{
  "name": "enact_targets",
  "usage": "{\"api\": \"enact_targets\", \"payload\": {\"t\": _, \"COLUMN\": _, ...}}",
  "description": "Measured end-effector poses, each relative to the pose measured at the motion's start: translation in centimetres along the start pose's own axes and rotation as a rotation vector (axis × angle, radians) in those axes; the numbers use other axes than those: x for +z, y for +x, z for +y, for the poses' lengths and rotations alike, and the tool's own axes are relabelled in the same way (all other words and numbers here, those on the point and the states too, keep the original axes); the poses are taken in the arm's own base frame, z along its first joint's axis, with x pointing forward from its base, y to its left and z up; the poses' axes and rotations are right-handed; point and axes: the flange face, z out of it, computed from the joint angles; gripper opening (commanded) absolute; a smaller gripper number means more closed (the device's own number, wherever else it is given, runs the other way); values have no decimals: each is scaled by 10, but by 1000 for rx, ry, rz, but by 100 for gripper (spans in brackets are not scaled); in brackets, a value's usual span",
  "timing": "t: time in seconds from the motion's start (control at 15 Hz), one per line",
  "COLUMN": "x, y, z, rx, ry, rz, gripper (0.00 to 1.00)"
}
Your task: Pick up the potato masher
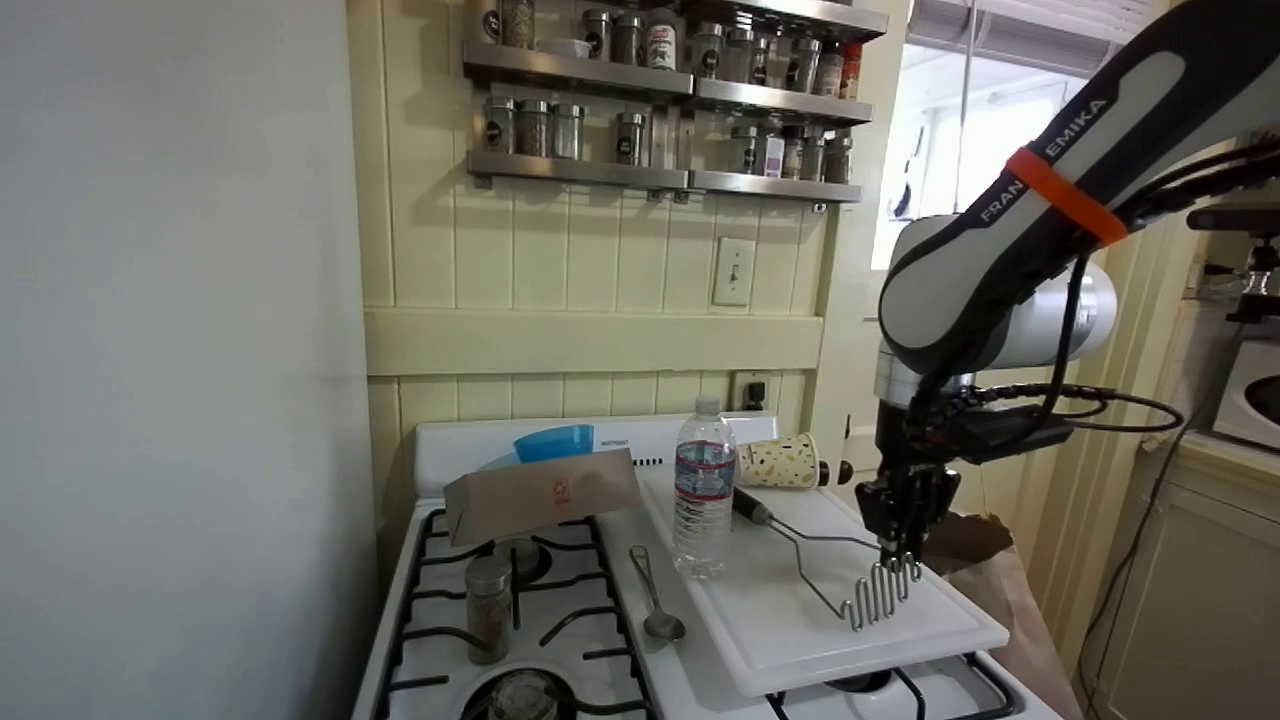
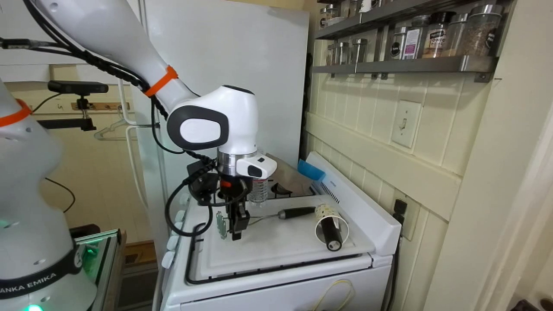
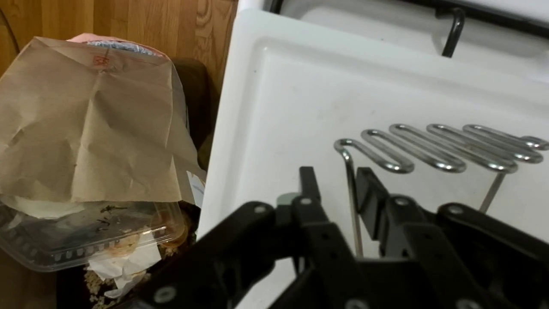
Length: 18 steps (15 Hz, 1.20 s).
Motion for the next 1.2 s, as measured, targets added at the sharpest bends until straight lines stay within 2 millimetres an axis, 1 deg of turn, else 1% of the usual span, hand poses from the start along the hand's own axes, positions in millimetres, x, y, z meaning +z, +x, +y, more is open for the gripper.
{"api": "enact_targets", "payload": {"t": 0.07, "x": 0, "y": 1, "z": 1, "rx": -4, "ry": 2, "rz": 0, "gripper": 0}}
{"api": "enact_targets", "payload": {"t": 0.2, "x": 2, "y": 3, "z": 3, "rx": -19, "ry": 5, "rz": -3, "gripper": 2}}
{"api": "enact_targets", "payload": {"t": 0.33, "x": 3, "y": 6, "z": 6, "rx": -33, "ry": 6, "rz": -7, "gripper": 1}}
{"api": "enact_targets", "payload": {"t": 0.6, "x": 3, "y": 11, "z": 5, "rx": -55, "ry": -3, "rz": -7, "gripper": 1}}
{"api": "enact_targets", "payload": {"t": 1.0, "x": -2, "y": 17, "z": -15, "rx": -199, "ry": -100, "rz": -16, "gripper": 1}}
{"api": "enact_targets", "payload": {"t": 1.2, "x": -9, "y": 21, "z": -28, "rx": -244, "ry": -192, "rz": 9, "gripper": 1}}
